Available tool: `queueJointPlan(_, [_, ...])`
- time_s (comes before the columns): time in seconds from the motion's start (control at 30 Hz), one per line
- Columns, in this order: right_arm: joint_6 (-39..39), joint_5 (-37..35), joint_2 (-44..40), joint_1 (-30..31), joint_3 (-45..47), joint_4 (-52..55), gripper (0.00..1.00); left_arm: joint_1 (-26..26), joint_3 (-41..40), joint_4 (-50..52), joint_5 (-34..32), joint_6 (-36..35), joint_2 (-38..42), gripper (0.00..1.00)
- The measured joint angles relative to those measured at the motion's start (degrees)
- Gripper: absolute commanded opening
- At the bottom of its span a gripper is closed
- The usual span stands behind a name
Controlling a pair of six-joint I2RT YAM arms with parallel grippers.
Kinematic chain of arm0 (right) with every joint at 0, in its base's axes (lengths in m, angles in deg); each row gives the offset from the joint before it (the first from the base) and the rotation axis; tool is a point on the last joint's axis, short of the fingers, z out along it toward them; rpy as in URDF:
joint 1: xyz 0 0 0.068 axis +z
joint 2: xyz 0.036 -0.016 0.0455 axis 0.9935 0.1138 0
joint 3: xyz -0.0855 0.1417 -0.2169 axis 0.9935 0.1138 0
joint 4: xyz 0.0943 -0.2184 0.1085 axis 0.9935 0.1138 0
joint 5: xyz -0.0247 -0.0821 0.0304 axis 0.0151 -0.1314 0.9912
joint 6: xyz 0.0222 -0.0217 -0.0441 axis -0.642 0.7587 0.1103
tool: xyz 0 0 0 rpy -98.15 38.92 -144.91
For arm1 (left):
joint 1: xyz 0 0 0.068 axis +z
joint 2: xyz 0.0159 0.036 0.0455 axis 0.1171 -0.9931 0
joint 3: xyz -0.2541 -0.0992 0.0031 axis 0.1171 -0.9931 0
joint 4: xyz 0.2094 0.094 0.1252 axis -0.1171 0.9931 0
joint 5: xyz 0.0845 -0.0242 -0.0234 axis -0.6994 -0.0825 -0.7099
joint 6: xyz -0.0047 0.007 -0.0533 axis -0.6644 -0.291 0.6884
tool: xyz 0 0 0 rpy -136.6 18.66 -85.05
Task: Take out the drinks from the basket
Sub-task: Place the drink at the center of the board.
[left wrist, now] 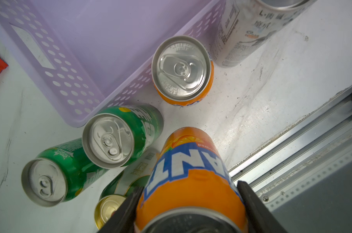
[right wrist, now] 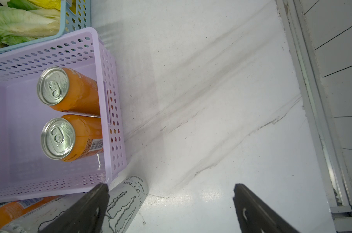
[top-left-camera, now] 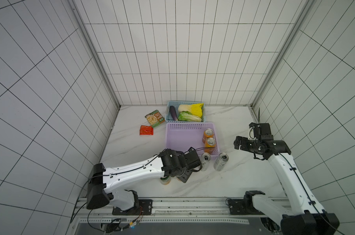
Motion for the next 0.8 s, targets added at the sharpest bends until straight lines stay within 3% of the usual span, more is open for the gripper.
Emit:
queueJointPlan(0.3, [0.0, 0.0, 0.0, 0.0, 0.0, 0.0, 0.99, -0.26, -7.54, -7.41, -0.66, 0.59, -0.09, 0.5])
queueJointPlan(0.8, [0.0, 0.02, 0.17, 0.0, 0.0, 0.0, 1.0, -0.26, -11.52, -13.7, -2.01, 0.96, -3.8, 0.51])
